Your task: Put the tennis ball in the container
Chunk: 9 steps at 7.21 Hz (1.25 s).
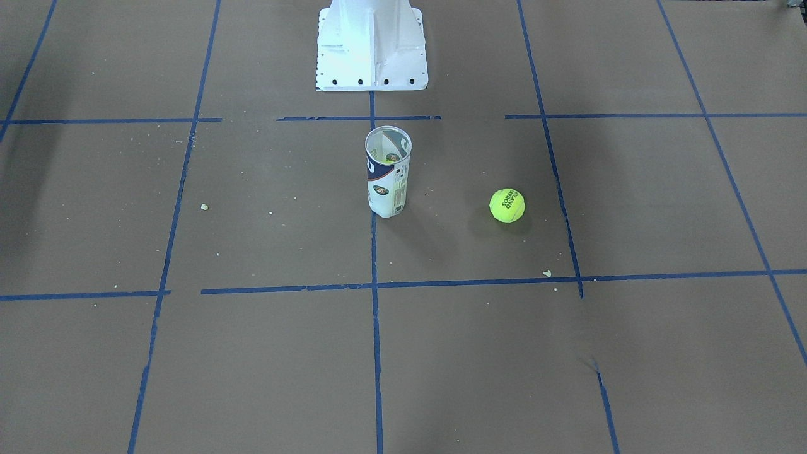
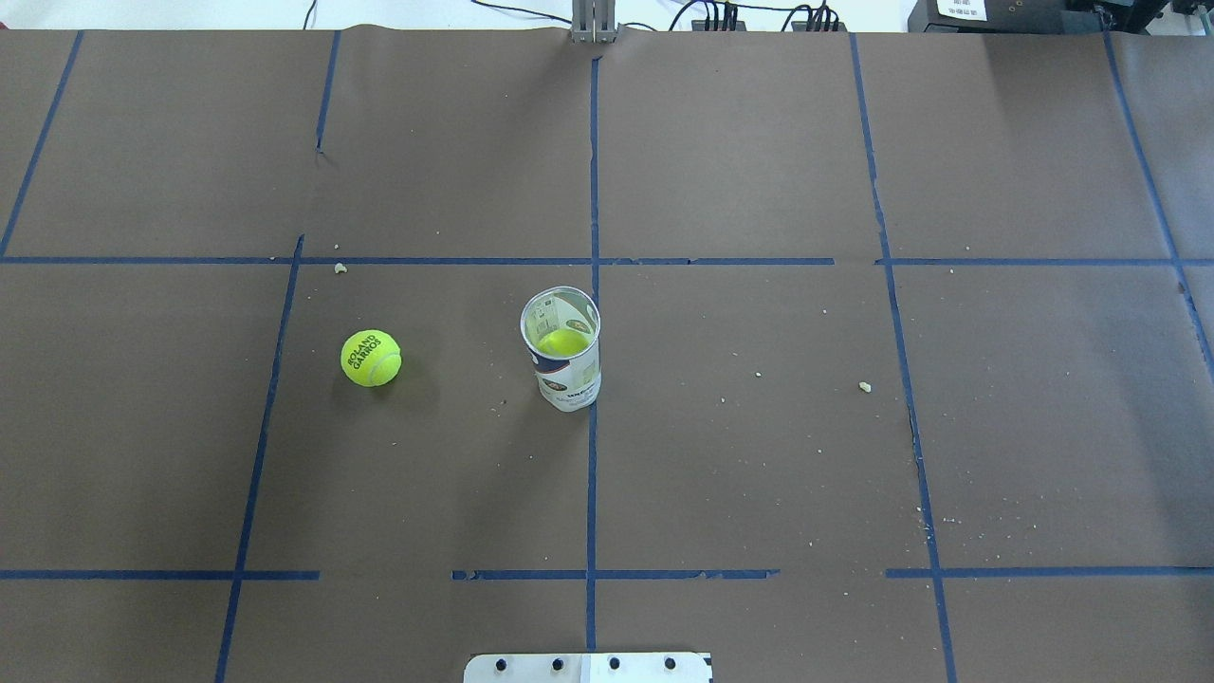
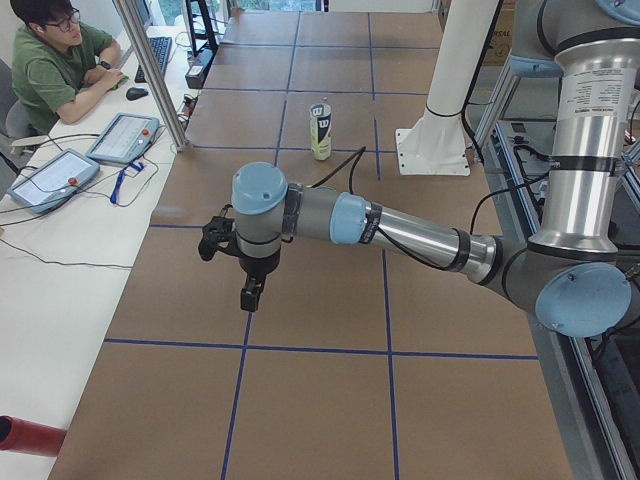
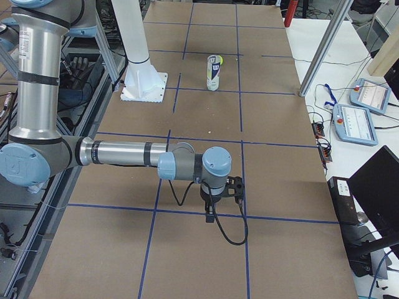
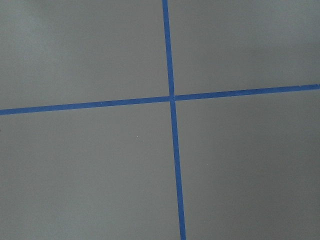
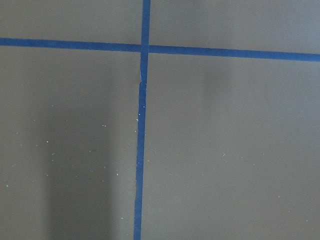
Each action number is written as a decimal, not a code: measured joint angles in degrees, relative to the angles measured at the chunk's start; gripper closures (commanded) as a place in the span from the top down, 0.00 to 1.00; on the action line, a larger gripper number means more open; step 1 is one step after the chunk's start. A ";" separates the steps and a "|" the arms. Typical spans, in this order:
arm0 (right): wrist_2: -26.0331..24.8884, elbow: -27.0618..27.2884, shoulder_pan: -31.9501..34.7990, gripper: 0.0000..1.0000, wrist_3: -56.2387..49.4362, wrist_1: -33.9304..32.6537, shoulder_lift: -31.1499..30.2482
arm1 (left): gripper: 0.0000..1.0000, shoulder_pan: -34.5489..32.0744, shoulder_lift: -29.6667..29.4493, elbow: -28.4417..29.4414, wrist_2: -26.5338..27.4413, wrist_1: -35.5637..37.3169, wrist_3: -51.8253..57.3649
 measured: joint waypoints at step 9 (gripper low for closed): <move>0.00 0.00 0.00 1.00 0.00 -0.01 0.03 | 1.00 31.46 -9.46 -8.61 7.91 -11.93 -53.71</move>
